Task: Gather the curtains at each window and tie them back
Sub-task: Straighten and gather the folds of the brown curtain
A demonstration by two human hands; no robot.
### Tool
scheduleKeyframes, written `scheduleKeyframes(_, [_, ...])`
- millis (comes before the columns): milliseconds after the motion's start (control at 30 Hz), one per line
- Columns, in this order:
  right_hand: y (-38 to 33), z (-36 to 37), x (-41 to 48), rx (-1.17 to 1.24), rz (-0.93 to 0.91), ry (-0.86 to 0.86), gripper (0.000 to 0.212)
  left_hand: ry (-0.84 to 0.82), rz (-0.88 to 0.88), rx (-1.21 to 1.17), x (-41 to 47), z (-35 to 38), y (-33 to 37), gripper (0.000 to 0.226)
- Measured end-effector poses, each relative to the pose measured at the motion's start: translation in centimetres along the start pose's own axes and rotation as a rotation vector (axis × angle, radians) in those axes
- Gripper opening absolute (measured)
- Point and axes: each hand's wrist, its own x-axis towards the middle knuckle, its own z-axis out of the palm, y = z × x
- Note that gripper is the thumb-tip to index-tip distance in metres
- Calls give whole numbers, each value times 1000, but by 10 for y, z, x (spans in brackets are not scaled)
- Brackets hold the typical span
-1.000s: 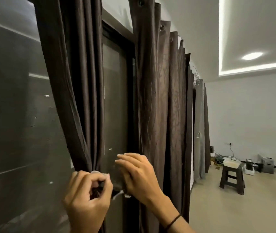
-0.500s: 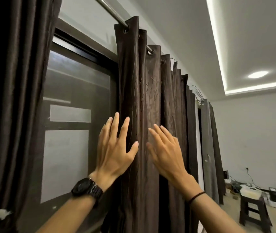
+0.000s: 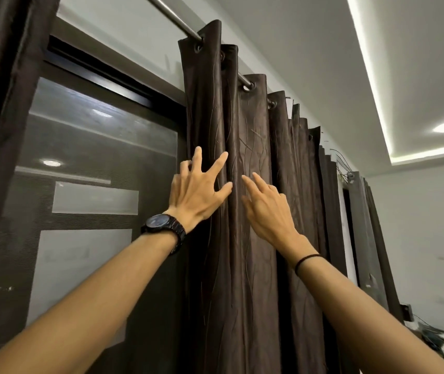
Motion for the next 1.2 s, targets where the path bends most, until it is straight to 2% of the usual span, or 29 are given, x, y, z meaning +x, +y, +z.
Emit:
scheduleKeyframes(133, [11,30,33,127,117,-63,58,-18,-3,20,18,25,11,85])
scheduleKeyframes(233, [18,58,51,275,233,-129,72,-54,-44,-7,25,34,15,76])
scheduleKeyframes(300, [18,76,59,406,238,-157,54,-63,-55,-8,29,39,8,62])
scheduleKeyframes(367, [9,90,63,497,166,-93,23,-25,-108,-49,30,43,-2,47])
scheduleKeyframes(400, [2,94,66,531,109,-45,14,0,-156,-103,30,44,-6,45])
scheduleKeyframes(500, [-21,88,69,797,-78,-7,19,25,-320,-333,28,45,-16,72])
scheduleKeyframes(533, [-19,83,70,931,-115,-43,19,39,-345,-369,28,45,-17,77])
scheduleKeyframes(567, [-12,77,70,1055,-122,-94,21,57,-341,-371,27,46,-16,72])
scheduleKeyframes(633, [22,77,72,1248,5,-142,27,114,-297,-331,27,50,-13,40])
scheduleKeyframes(700, [58,88,78,1287,228,-43,38,146,-274,-261,31,55,-8,24])
scheduleKeyframes(767, [86,106,87,1101,503,88,65,158,-261,-205,35,59,-2,24])
scheduleKeyframes(800, [96,115,90,976,606,88,80,167,-253,-199,36,61,0,26])
scheduleKeyframes(867, [111,133,96,789,693,26,101,181,-239,-195,38,64,3,36])
scheduleKeyframes(933, [120,148,103,775,669,-11,111,157,-232,-169,40,64,4,55])
scheduleKeyframes(967, [121,152,106,813,636,-20,107,119,-242,-156,41,65,3,66])
scheduleKeyframes(1067, [117,165,120,776,520,1,64,37,-248,-171,43,66,7,87])
scheduleKeyframes(1167, [78,154,125,683,410,164,21,16,-253,-241,46,70,5,98])
scheduleKeyframes(1200, [56,144,124,706,318,243,15,8,-270,-301,48,71,1,101])
